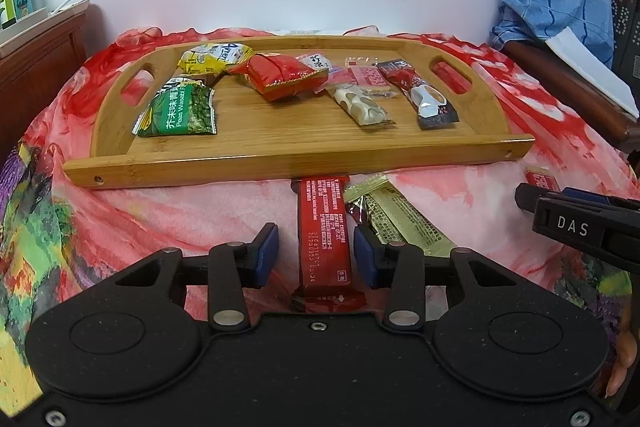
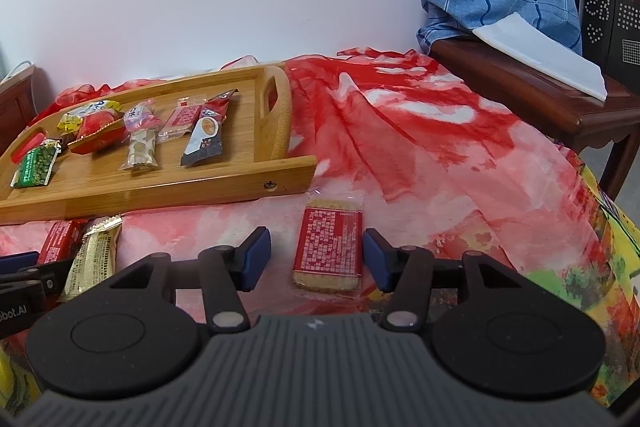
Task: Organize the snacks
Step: 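Grasp the red bar pack with the left tool while the right tool grasps a red-white cracker pack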
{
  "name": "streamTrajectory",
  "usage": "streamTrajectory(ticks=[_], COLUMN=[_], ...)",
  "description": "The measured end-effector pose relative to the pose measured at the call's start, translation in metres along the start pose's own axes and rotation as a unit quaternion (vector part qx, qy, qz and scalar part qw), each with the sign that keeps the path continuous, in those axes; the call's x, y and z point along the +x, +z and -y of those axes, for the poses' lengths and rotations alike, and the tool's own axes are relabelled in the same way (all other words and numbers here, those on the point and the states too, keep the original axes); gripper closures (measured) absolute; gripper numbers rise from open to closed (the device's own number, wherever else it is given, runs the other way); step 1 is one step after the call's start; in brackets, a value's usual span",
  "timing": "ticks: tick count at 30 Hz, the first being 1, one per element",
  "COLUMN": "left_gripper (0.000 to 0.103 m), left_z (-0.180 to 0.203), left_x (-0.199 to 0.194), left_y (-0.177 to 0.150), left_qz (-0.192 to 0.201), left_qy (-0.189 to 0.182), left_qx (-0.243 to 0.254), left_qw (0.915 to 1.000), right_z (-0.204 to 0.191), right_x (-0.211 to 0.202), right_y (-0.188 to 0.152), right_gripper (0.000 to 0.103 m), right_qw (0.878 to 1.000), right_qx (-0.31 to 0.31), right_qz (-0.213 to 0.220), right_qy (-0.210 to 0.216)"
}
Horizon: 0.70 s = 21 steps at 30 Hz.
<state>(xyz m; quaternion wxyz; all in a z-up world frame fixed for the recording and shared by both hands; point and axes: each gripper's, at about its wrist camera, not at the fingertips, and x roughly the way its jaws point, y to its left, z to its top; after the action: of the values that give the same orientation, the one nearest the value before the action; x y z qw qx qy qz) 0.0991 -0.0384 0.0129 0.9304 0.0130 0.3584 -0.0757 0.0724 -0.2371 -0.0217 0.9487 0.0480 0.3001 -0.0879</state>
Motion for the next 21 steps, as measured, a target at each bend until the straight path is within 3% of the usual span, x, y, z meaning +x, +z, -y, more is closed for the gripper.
streamTrajectory(ticks=[2, 6, 8, 11, 21], left_gripper=[0.063, 0.063, 0.066, 0.079, 0.08], left_z=[0.0002, -0.0001, -0.001, -0.0034, -0.0078], left_x=[0.0, -0.0008, -0.0011, -0.0027, -0.0066], left_y=[-0.0002, 0.0001, 0.0009, 0.0014, 0.0021], left_qz=[0.001, 0.001, 0.001, 0.001, -0.003], left_qy=[0.0, -0.001, 0.0, 0.003, 0.002], left_qx=[0.001, -0.003, -0.006, -0.008, -0.017], left_qw=[1.0, 1.0, 1.0, 1.0, 0.9998], right_z=[0.0002, -0.0002, 0.0008, 0.0026, 0.0045], right_x=[0.0001, -0.0007, -0.0003, -0.0001, -0.0018], right_y=[0.0001, -0.0001, 0.0001, 0.0008, 0.0012], right_gripper=[0.04, 0.059, 0.059, 0.06, 0.065], right_qw=[1.0, 1.0, 1.0, 1.0, 1.0], right_qx=[0.001, 0.0, 0.001, 0.008, 0.019], right_qz=[0.002, 0.009, 0.011, 0.01, 0.01], right_qy=[0.0, -0.009, -0.018, -0.017, -0.01])
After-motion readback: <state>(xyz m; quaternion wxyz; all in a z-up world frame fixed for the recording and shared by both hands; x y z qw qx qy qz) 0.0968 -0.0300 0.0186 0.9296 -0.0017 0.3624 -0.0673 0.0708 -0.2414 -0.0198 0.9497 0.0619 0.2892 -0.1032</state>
